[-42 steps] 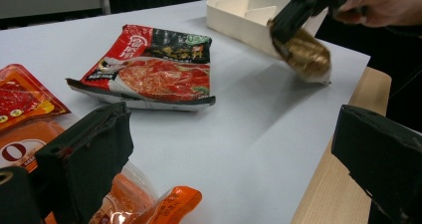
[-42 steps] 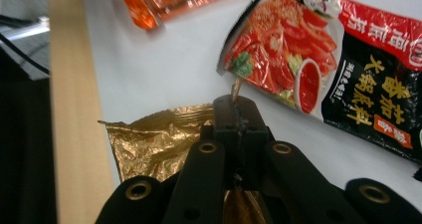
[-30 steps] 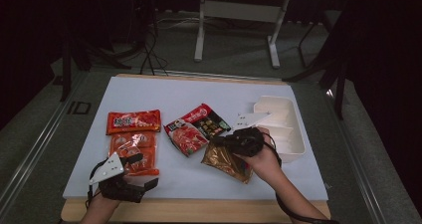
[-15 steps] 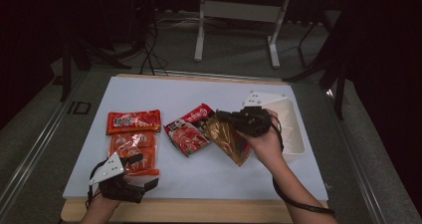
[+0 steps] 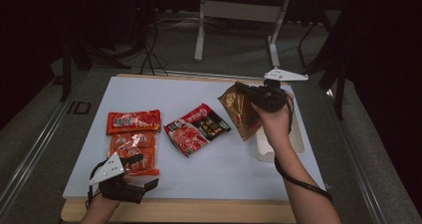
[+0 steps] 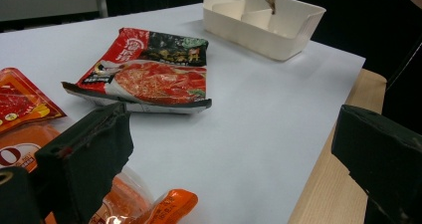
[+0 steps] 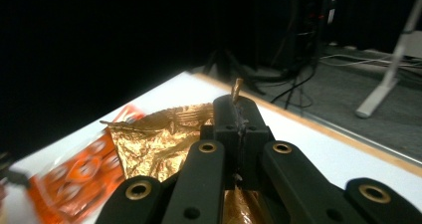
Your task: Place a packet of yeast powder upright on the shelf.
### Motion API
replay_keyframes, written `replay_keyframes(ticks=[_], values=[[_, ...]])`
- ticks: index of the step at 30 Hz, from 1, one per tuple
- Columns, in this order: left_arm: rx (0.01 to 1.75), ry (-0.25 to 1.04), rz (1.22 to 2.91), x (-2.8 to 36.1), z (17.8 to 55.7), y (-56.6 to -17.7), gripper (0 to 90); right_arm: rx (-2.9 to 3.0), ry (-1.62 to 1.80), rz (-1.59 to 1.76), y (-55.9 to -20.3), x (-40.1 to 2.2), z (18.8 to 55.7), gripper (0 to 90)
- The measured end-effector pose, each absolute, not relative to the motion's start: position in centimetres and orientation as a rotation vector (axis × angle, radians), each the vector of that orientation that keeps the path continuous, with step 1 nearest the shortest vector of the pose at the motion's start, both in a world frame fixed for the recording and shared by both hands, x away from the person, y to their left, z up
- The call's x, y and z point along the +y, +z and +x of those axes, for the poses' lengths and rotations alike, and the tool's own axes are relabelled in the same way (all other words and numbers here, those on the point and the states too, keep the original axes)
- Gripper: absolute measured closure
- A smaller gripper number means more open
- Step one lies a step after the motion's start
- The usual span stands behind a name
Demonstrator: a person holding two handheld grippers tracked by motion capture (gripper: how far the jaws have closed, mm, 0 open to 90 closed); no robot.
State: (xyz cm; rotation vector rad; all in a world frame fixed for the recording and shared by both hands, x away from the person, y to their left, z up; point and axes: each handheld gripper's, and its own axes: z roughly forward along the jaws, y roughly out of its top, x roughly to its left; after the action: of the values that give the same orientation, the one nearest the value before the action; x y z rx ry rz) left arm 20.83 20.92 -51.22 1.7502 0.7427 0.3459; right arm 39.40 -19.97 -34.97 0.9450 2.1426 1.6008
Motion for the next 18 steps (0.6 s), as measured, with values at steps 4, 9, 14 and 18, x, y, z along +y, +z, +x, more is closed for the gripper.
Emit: replay_keyframes(ticks=[4,9,14,18], values=[[0.745,0.344,1.748,20.9,20.9,-51.2,2.4,2.097,1.596,1.0,-34.6,-21.1,40.8,90.0],[0.746,0.345,1.749,20.9,20.9,-51.3,2.4,2.056,1.571,1.048,-34.2,-22.2,42.3,90.0],[0.75,0.346,1.747,21.0,20.9,-51.3,2.4,2.015,1.55,1.089,-33.9,-23.0,43.8,90.0],[0.75,0.345,1.749,21.0,20.9,-51.3,2.4,1.979,1.559,1.135,-33.8,-23.8,45.3,90.0]])
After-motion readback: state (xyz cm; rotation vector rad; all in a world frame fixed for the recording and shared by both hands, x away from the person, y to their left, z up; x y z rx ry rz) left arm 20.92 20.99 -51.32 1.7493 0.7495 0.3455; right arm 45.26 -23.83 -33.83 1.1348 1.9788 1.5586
